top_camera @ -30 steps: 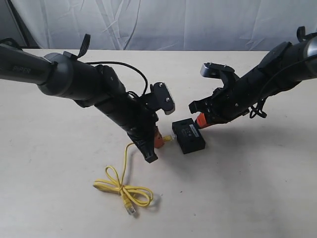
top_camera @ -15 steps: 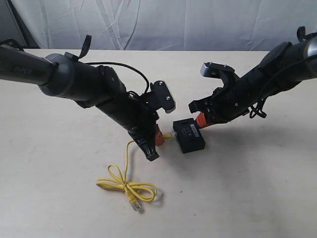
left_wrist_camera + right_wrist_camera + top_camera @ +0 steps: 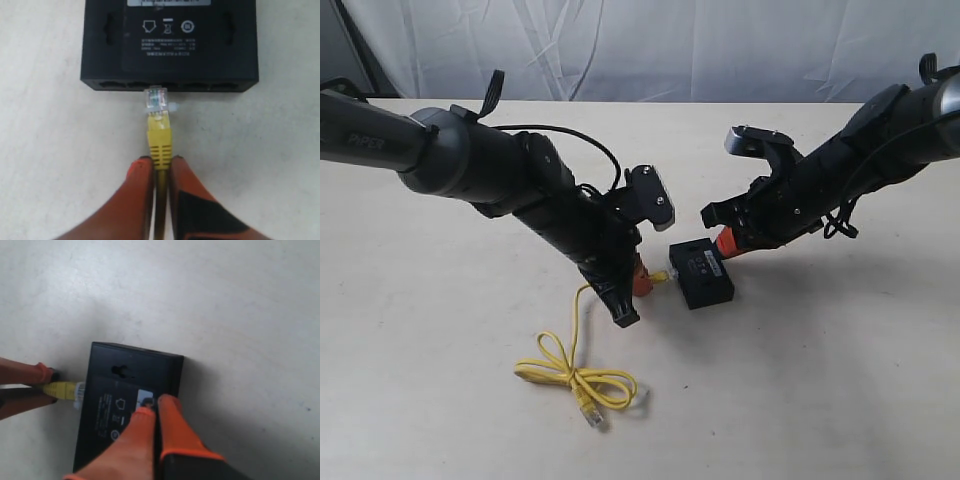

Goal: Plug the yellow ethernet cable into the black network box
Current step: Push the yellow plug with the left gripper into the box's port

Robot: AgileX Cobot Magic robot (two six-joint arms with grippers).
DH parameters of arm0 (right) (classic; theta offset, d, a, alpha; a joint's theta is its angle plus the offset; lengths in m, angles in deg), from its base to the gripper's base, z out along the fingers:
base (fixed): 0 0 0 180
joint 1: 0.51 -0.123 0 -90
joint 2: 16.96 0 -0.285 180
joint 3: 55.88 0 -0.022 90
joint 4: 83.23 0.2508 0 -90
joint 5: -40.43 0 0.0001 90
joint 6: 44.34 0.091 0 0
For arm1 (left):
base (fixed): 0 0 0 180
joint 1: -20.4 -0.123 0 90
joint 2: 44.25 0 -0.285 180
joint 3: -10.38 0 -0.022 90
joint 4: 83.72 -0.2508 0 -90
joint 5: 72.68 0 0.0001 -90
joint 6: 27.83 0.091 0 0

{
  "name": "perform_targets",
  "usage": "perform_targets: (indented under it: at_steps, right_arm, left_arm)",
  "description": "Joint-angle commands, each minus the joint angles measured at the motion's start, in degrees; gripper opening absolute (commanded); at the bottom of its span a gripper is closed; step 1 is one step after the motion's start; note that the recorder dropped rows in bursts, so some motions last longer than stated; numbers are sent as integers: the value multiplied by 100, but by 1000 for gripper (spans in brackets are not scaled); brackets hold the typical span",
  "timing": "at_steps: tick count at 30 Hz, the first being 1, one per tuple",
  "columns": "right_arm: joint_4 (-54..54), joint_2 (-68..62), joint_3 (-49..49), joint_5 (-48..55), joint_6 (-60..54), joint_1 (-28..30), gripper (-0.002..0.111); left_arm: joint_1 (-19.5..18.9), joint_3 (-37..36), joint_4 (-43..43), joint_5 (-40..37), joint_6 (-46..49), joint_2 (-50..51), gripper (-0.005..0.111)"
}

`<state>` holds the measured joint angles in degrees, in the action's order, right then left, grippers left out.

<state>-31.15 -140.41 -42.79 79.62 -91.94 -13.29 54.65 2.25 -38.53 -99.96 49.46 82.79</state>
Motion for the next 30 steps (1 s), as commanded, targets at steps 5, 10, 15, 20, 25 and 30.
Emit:
perform_targets:
  at_steps: [5,10,15,20,25,30]
  right_arm:
    - [25,-5,-15,-26,-36,2,-1]
    - [25,-5,-15,-27,-24,2,-1]
    - [25,-5,-15,-27,-24,2,-1]
    - [25,-5,-15,-27,-24,2,-1]
    - [25,-5,-15,-27,-24,2,-1]
    - [25,-5,-15,-4,-24,2,-1]
  left_arm:
    - [13,1,36,-313,171,60,0]
    - [13,1,232,-240,280,60,0]
    - [13,1,326,-168,401,60,0]
    - [13,1,443,-29,401,60,0]
    - [13,1,572,34,401,60,0]
    - [13,1,574,45,414,60,0]
